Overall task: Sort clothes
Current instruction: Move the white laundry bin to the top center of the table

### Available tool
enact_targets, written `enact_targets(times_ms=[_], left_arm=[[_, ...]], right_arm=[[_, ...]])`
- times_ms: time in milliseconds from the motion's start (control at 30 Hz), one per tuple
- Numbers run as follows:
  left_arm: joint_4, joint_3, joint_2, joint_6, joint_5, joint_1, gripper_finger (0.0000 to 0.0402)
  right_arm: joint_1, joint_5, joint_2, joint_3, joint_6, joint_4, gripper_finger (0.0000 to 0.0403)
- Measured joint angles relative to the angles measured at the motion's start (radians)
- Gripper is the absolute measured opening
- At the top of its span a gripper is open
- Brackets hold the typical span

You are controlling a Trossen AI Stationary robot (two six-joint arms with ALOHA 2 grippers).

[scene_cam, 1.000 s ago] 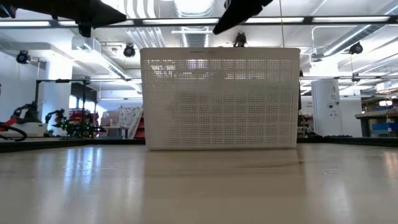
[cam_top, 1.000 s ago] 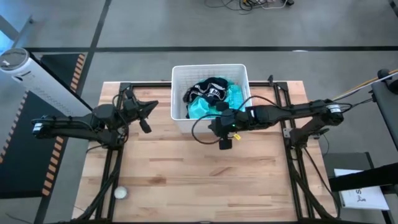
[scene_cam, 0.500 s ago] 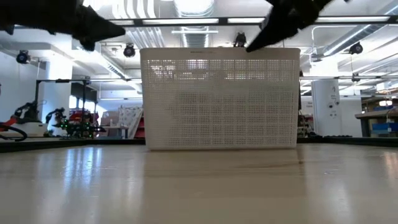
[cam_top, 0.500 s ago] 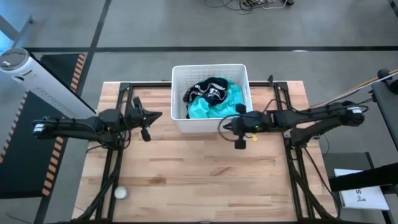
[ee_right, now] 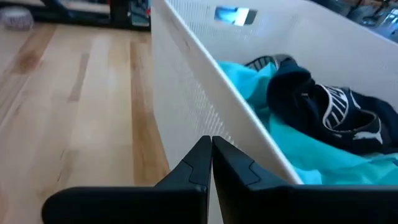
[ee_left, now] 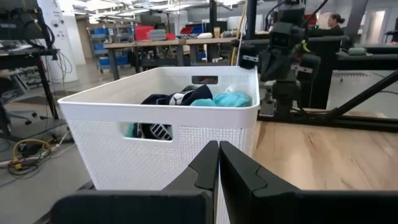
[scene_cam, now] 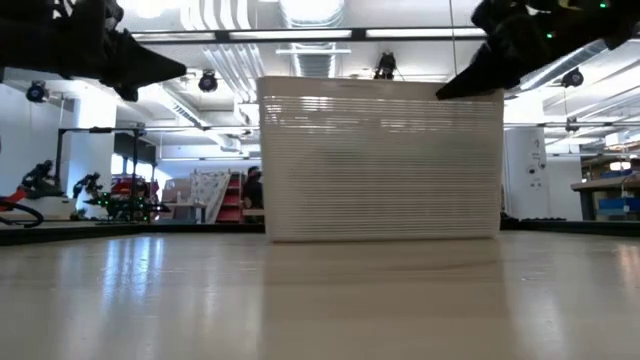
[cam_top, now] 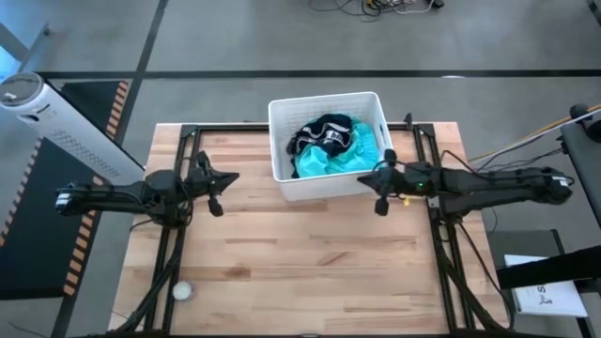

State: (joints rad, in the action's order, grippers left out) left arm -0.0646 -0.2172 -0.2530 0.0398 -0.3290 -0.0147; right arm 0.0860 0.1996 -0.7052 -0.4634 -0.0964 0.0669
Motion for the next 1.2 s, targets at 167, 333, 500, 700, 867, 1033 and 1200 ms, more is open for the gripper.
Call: enact_targets(times_ms=[167,333,500,700,867,1033,1200], left_arm=[[0.047,0.005,0.067,-0.012,0.0,0.0,0.0],[0.075,0.005,0.108,-0.012,0.0,0.0,0.0],[0.129,0.005,0.145,-0.017,-0.001,0.0,0.0],[0.193,0.005,0.201,-0.025,-0.005,0.0,0.0],[0.216,0.005,0.243,-0.024,-0.027,0.0,0.0],[0.227,0.005,0.254,-0.024,-0.027,0.0,0.0],[0.243,0.005,0.253,-0.024,-0.027,0.0,0.0]], right_arm=[[0.001,0.004,0.112,0.036,0.007,-0.009,0.0],[0.001,-0.047,0.152,0.047,0.029,-0.005,0.0],[0.0,-0.034,0.178,0.047,-0.003,0.027,0.0],[0.0,0.094,0.267,0.046,-0.017,0.082,0.0],[0.0,0.314,0.337,0.045,-0.035,0.126,0.0],[0.0,0.518,0.374,0.045,-0.042,0.146,0.0],[0.0,0.68,0.377,0.045,0.011,0.213,0.0]])
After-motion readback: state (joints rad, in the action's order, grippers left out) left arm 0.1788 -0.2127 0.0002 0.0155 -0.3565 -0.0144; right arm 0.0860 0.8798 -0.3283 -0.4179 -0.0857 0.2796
